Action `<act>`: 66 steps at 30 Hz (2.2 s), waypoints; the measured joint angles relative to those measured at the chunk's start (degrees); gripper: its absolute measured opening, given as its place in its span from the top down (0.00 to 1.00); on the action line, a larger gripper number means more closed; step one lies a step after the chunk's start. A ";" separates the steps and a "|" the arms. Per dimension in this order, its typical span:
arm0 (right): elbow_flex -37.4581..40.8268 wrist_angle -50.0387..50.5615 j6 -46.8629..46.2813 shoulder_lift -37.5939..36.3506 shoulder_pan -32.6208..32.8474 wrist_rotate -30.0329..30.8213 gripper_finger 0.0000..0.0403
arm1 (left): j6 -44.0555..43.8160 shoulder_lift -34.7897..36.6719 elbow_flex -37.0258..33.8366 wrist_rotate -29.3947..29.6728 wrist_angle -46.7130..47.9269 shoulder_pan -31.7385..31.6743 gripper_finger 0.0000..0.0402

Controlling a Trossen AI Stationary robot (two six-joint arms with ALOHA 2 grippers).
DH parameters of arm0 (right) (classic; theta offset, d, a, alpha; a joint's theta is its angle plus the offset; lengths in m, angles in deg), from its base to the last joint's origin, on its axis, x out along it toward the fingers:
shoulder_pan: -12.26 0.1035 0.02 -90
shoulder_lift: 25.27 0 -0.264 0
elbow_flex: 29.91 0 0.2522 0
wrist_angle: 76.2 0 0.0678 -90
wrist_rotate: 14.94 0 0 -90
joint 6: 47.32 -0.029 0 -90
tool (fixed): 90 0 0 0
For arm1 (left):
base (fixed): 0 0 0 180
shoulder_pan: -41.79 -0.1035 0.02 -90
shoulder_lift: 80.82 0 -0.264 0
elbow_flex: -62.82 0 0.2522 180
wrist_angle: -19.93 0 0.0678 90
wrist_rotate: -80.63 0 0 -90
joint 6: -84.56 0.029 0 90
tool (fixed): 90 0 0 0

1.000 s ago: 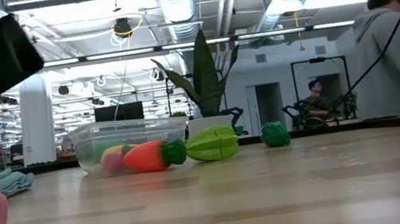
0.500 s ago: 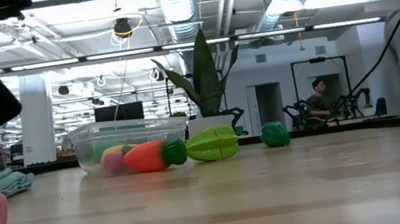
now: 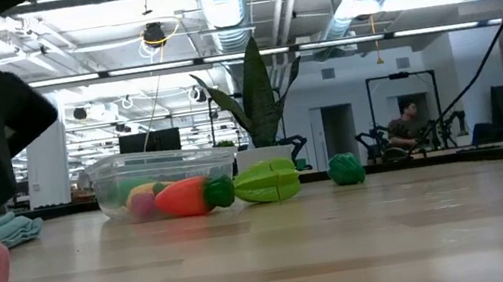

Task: Pick and placing Produce into tupperware
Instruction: Put the pink peach into the transparent container

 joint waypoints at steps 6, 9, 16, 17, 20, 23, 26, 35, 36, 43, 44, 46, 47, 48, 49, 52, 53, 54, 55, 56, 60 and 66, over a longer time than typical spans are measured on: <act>-0.02 0.09 0.03 0.00 0.00 1.55 0.64 | 4.96 0.00 0.00 0.47 0.06 0.00 0.51; -0.02 0.26 0.04 0.00 0.00 2.62 0.64 | 7.75 -0.67 0.00 0.96 -0.59 -0.15 0.51; -0.02 0.38 0.00 -0.02 0.00 2.58 0.65 | 10.39 -1.57 -0.09 0.06 -1.57 -0.80 0.51; -0.02 0.45 0.02 -0.01 0.00 2.58 0.65 | 10.76 -1.94 -0.07 -0.11 -2.88 -0.94 0.51; -0.02 0.47 0.04 0.00 0.00 2.58 0.65 | 11.78 -3.36 -0.07 -2.59 -4.52 -1.09 0.51; -0.02 0.47 0.02 -0.02 0.00 2.58 0.65 | 12.23 -4.76 0.43 -4.32 -5.96 -1.25 0.51; -0.02 0.45 0.02 -0.02 0.00 2.57 0.66 | 12.25 -4.74 0.85 -2.93 -5.51 -1.42 0.51; -0.02 0.61 0.02 -0.02 0.00 2.57 0.67 | 14.27 -4.72 0.85 -3.49 -4.92 -2.25 0.51; -0.02 0.61 0.02 -0.02 0.00 2.56 0.67 | 14.71 -4.70 0.85 -4.23 -5.06 -2.27 0.51; -0.03 0.43 0.02 -0.02 0.00 2.56 0.67 | 17.47 -4.70 0.85 -6.03 -4.81 -2.27 0.51; -0.04 0.41 0.02 -0.01 0.00 2.56 0.67 | 17.51 -4.70 0.85 -6.03 -4.81 -2.27 0.51; -0.04 0.41 0.00 0.00 0.00 2.56 0.67 | 17.54 -4.70 0.85 -5.99 -4.81 -2.46 0.51; -0.04 0.41 0.00 0.00 0.00 2.56 0.67 | 17.55 -4.70 0.85 -5.98 -4.81 -2.59 0.51; -0.04 0.41 0.00 -0.02 0.00 2.58 0.67 | 17.57 -4.70 0.85 -5.96 -4.81 -2.76 0.51; -0.04 0.41 0.00 -0.02 0.00 2.60 0.67 | 17.68 -4.68 0.85 -5.93 -4.81 -2.89 0.51; -0.04 0.40 0.00 -0.02 0.00 2.72 0.67 | 19.12 -4.68 0.85 -5.92 -4.81 -3.39 0.51; -0.04 0.39 0.00 -0.01 0.00 2.73 0.67 | 19.88 -4.68 0.85 -6.00 -4.83 -3.61 0.51; -0.04 0.39 0.01 -0.01 0.00 2.74 0.67 | 20.55 -4.68 0.85 -6.40 -4.81 -3.83 0.51; -0.04 0.39 0.00 0.00 0.00 2.75 0.67 | 21.30 -4.68 0.85 -7.28 -4.82 -4.03 0.51; -0.04 0.39 0.00 -0.01 0.00 2.75 0.67 | 21.91 -4.67 0.85 -8.07 -4.82 -4.24 0.51; -0.04 0.38 -0.02 -0.02 0.00 2.75 0.67 | 23.13 -4.66 0.85 -9.16 -4.81 -4.52 0.51; -0.04 0.39 0.00 -0.02 0.00 2.78 0.67 | 24.44 -4.63 0.85 -9.85 -4.75 -4.52 0.51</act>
